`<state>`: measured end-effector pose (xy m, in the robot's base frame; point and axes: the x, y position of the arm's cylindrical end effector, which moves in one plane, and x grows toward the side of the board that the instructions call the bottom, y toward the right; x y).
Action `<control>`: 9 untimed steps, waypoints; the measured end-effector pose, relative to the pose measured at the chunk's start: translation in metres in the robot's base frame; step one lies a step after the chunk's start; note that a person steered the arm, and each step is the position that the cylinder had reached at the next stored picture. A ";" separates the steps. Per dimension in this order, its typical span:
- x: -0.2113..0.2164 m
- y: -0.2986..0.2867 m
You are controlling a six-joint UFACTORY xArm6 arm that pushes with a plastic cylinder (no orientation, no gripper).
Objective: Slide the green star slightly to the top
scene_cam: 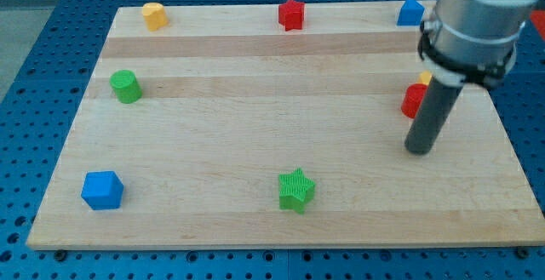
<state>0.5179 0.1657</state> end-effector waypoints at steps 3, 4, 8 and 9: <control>0.101 -0.125; 0.091 -0.169; 0.029 -0.122; 0.028 -0.148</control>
<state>0.5458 0.0178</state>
